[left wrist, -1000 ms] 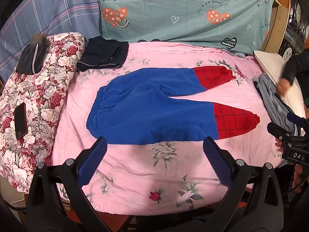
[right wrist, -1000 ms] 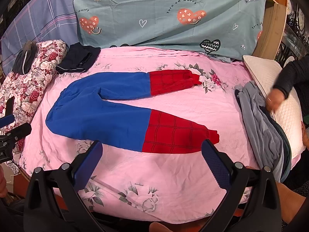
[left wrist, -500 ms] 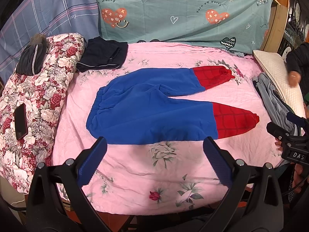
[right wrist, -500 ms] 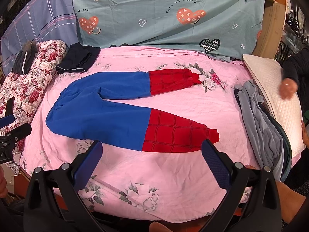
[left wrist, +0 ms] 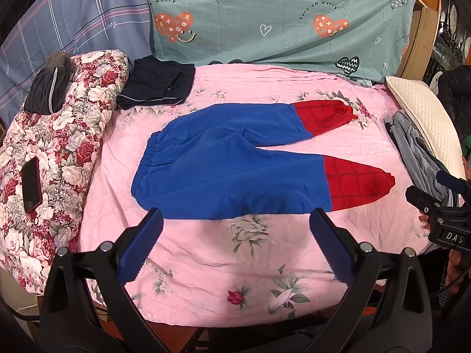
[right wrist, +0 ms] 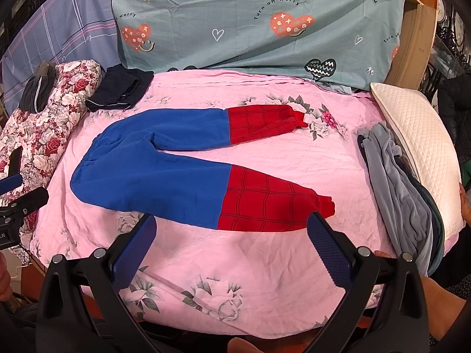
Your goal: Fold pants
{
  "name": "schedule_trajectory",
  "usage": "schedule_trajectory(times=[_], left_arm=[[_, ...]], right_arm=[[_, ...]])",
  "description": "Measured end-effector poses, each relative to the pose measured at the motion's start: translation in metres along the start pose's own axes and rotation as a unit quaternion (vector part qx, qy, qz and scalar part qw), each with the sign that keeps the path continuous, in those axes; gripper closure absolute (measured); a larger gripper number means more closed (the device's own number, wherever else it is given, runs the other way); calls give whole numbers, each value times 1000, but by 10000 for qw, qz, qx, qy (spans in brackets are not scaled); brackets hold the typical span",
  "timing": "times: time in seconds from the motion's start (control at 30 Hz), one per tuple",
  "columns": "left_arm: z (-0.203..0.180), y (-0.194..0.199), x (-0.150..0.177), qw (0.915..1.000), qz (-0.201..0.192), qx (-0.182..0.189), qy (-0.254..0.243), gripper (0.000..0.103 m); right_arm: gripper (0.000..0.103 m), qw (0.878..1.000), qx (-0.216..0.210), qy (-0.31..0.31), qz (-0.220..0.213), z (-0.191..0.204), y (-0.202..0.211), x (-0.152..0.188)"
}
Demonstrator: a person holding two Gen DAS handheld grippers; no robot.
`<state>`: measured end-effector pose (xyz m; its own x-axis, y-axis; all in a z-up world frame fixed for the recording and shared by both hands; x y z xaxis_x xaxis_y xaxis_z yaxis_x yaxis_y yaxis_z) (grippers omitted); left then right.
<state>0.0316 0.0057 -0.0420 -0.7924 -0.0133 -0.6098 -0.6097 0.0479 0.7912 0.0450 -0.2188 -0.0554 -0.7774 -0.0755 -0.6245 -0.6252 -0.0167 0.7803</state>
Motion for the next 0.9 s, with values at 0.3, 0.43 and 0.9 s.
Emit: schedule_trajectory(times=[0.3, 0.43, 0.9], left_arm=[[-1, -1, 1, 10000, 8, 6, 1, 2], [-2, -4, 1, 10000, 34, 8, 1, 2], [0, -16, -3, 9998, 170, 52, 22, 2]], right_arm=[[1, 10000, 1, 24, 42, 3, -2, 2], [1, 10000, -4, 37, 78, 3, -4, 1], [1, 9998, 23, 26, 216, 2, -14, -1]])
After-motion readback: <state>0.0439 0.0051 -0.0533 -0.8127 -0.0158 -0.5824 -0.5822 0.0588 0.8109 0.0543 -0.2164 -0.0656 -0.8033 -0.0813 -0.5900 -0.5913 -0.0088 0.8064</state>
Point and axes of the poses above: each gripper's, at about its wrist camera, not at the fingertips, and y roughly against the way its jaws point, z to its left, x to its underside, the point moved 5 cm from there along -y, roughly the way its jaws point, and after that the axes turned 3 degrees about x, right-handed, at the moved point
